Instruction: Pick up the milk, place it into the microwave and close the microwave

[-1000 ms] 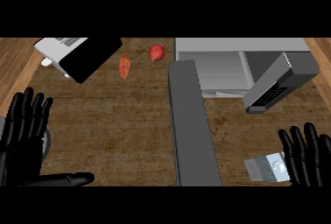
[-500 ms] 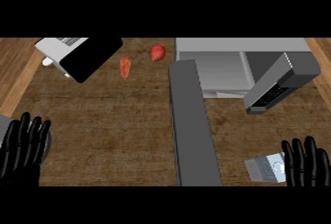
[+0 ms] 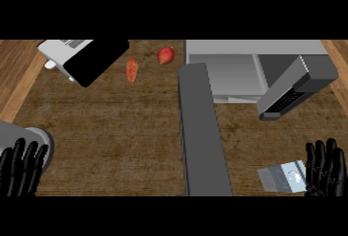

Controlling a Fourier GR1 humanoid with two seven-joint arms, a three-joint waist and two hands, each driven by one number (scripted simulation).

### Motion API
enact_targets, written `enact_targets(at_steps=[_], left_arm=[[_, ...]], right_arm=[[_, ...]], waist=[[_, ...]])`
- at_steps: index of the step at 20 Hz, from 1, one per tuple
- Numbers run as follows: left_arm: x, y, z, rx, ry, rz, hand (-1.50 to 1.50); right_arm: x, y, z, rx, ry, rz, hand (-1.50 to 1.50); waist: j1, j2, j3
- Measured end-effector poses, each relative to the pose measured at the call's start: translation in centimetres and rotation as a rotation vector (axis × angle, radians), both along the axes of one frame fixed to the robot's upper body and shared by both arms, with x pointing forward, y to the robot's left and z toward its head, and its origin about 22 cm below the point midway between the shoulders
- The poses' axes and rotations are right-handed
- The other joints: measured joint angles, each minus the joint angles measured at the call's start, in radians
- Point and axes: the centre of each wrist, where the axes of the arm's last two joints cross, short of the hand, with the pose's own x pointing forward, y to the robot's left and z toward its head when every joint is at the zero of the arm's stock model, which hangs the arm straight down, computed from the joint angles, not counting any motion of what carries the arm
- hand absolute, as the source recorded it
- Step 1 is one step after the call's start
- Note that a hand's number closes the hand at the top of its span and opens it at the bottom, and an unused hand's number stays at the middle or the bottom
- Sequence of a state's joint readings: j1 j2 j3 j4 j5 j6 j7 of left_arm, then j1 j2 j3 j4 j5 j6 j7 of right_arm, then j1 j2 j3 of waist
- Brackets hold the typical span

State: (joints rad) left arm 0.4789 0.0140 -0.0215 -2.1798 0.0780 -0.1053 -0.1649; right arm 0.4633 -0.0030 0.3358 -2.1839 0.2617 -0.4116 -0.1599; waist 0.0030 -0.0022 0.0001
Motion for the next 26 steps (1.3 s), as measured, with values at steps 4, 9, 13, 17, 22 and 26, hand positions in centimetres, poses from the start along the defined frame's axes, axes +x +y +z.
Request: enact_targets(at_steps=[4,9,13,17,22,26], left_arm=[[-1.0,0.2,-0.2,0.003,0.007,-0.001,-1.5],[-1.7,0.3,-0.8,0.003,-0.003,0.001,-1.5],[-1.4,0.3,-0.8,0.003,-0.005,0.005,-1.5],[-1.8,0.5,-1.1,0.005,-0.003,-0.001,-1.5],[-2.3,-0.2,-1.0,0.002,-0.001,-0.004,-1.5],[-2.0,-0.1,-1.3,0.004,-0.001,-0.001,-1.5]], right_arm=[[0.2,-1.0,-1.4,-0.002,0.014,-0.021,-1.5],[0.7,-3.3,-3.7,-0.005,0.047,-0.064,-1.5],[0.4,-4.4,-5.4,-0.026,0.071,-0.105,-1.5],[-0.2,-5.7,-7.3,-0.047,0.089,-0.134,-1.5],[-0.4,-7.8,-9.0,-0.063,0.109,-0.142,-1.5],[-0.6,-9.7,-10.7,-0.066,0.143,-0.13,-1.5]], waist=[[-0.001,-0.001,0.0],[0.0,0.0,0.0],[-0.002,0.001,0.0],[-0.002,0.001,0.0],[-0.001,0.001,0.0],[-0.001,0.001,0.0]])
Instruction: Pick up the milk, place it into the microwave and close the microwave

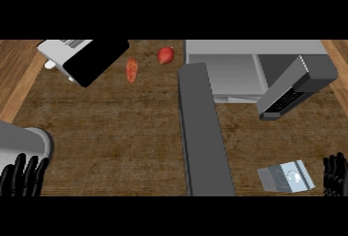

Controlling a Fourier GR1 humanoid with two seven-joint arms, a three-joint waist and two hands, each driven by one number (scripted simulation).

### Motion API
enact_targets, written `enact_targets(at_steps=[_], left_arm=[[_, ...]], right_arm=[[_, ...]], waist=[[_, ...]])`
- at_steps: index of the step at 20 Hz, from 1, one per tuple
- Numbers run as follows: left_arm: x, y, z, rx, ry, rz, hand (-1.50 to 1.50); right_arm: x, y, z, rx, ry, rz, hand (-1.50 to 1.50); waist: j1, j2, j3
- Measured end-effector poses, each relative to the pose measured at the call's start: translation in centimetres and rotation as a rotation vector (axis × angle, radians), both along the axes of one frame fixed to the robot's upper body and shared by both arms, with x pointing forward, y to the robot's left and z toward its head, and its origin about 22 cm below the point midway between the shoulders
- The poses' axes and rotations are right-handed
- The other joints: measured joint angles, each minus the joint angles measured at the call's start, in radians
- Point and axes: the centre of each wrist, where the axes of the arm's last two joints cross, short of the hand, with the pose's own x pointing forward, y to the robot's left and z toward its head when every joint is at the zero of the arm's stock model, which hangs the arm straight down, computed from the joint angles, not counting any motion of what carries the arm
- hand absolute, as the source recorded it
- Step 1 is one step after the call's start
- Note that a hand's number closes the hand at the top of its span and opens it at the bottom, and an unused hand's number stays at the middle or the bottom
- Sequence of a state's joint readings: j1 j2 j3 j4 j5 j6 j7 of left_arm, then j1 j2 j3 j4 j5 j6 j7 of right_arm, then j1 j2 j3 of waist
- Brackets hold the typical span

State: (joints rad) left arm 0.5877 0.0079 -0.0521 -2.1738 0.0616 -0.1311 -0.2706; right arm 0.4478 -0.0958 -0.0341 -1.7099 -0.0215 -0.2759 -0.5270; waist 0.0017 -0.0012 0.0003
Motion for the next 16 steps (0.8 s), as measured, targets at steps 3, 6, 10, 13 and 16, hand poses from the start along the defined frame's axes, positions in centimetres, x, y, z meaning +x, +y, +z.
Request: enact_targets(at_steps=[3,6,10,13,16], left_arm=[[0.0,-0.1,0.5,0.001,-0.004,-0.001,-1.5],[0.3,-0.1,0.6,-0.005,-0.002,0.001,-1.5],[-0.1,0.2,-0.2,-0.004,0.001,0.011,-1.5],[-0.3,0.3,0.1,0.001,-0.003,0.01,-1.5],[-0.7,0.4,0.0,0.0,-0.004,0.014,-1.5]], right_arm=[[0.5,-1.4,-0.8,0.003,0.026,0.005,-1.5],[0.2,-1.6,-2.1,0.01,0.047,0.013,-1.5],[1.2,-2.4,-3.3,0.001,0.068,0.01,-1.5],[1.3,-2.9,-4.9,0.0,0.083,-0.005,-1.5],[1.7,-3.5,-5.8,0.003,0.094,-0.007,-1.5]], waist=[[0.001,0.0,0.0],[0.0,0.0,0.0],[0.003,0.0,0.0],[0.003,0.0,0.0],[0.003,0.0,0.0]])
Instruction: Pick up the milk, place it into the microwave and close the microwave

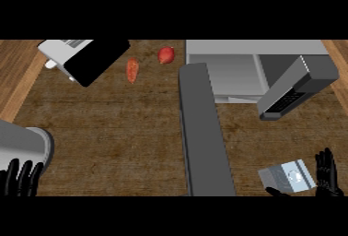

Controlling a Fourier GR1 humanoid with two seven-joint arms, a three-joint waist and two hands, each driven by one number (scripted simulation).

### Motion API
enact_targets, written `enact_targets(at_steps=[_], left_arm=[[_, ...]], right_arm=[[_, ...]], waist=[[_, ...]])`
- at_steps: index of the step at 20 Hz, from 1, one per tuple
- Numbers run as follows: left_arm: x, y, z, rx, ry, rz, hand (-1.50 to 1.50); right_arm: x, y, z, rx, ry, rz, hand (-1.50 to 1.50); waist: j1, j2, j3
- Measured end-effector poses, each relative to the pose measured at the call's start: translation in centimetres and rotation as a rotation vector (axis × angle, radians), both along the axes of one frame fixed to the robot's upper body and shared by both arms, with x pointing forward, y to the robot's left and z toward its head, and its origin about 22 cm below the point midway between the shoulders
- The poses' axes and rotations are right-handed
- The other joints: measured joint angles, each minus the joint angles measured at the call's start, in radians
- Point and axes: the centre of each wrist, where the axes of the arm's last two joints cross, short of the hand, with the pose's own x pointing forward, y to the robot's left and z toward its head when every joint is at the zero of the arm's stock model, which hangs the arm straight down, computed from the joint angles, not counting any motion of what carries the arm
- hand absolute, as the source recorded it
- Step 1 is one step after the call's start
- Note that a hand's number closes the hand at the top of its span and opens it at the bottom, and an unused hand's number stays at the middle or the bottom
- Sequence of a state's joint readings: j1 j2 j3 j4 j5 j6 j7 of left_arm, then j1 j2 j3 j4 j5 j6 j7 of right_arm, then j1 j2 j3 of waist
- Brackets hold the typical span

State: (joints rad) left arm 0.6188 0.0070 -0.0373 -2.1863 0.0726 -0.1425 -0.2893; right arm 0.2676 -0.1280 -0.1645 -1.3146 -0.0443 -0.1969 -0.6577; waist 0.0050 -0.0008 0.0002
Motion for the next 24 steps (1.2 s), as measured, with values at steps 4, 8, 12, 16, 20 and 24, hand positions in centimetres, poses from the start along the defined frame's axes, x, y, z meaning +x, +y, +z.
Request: enact_targets(at_steps=[4,8,12,16,20,24], left_arm=[[0.0,0.5,0.0,0.002,0.001,0.0,-1.5],[0.2,0.6,0.1,0.003,0.004,-0.001,-1.5],[-0.3,0.5,0.2,0.0,0.003,0.0,-1.5],[-0.2,0.7,-0.2,-0.007,0.005,-0.001,-1.5],[-0.4,0.5,-0.6,-0.008,0.003,-0.003,-1.5],[0.0,0.3,0.4,-0.009,0.003,-0.005,-1.5]], right_arm=[[0.1,-0.5,-1.5,0.023,0.025,0.033,-1.5],[-0.4,-0.7,-3.3,0.052,0.04,0.065,-1.5],[-0.3,-0.8,-4.6,0.097,0.045,0.09,-1.5],[-0.6,-1.4,-5.4,0.101,0.033,0.082,-1.5],[0.0,-1.6,-6.3,0.112,0.005,0.075,-1.5],[0.9,-0.7,-6.5,0.172,-0.036,0.09,1.5]], waist=[[0.0,0.0,0.0],[0.0,0.0,0.0],[0.002,0.0,0.0],[0.0,0.0,0.0],[0.001,0.0,0.0],[0.0,0.0,0.0]])
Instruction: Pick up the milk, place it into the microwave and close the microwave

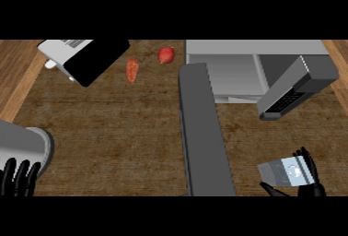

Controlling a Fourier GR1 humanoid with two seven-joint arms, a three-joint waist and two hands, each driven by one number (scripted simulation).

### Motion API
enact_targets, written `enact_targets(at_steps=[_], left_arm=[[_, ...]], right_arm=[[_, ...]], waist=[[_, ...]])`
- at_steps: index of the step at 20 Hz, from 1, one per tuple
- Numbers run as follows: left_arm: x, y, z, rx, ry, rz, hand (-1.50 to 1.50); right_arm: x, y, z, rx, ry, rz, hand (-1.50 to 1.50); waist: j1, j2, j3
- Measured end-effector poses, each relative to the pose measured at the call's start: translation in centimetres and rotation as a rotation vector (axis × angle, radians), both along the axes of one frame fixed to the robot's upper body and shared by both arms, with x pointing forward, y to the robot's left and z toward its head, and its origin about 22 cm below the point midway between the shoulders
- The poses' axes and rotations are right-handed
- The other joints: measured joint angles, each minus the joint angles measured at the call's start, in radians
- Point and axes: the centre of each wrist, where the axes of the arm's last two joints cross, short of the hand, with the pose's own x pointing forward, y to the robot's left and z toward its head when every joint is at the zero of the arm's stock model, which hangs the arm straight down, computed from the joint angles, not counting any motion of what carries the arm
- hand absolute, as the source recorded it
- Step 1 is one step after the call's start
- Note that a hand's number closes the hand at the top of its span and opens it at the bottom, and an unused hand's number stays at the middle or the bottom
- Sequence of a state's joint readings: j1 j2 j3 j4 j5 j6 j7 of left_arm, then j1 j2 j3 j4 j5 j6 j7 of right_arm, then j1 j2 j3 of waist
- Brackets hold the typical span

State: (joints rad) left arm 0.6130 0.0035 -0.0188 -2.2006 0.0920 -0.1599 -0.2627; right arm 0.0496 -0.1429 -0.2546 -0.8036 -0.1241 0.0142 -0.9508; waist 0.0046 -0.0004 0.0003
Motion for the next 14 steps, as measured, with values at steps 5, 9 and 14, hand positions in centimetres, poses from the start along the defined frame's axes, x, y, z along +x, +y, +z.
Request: enact_targets(at_steps=[5,9,14], left_arm=[[-0.1,0.2,-0.1,-0.004,-0.002,0.006,-1.5],[-0.1,0.8,0.1,0.001,-0.001,0.004,-1.5],[-0.3,0.8,-0.4,0.004,0.003,0.006,-1.5]], right_arm=[[1.4,0.7,0.0,0.094,-0.058,0.029,1.5],[1.6,1.4,0.2,0.14,-0.103,0.033,1.5],[1.1,2.0,0.9,0.201,-0.12,0.117,1.5]], waist=[[0.002,0.0,0.0],[0.0,-0.001,0.0],[-0.003,-0.001,-0.001]])
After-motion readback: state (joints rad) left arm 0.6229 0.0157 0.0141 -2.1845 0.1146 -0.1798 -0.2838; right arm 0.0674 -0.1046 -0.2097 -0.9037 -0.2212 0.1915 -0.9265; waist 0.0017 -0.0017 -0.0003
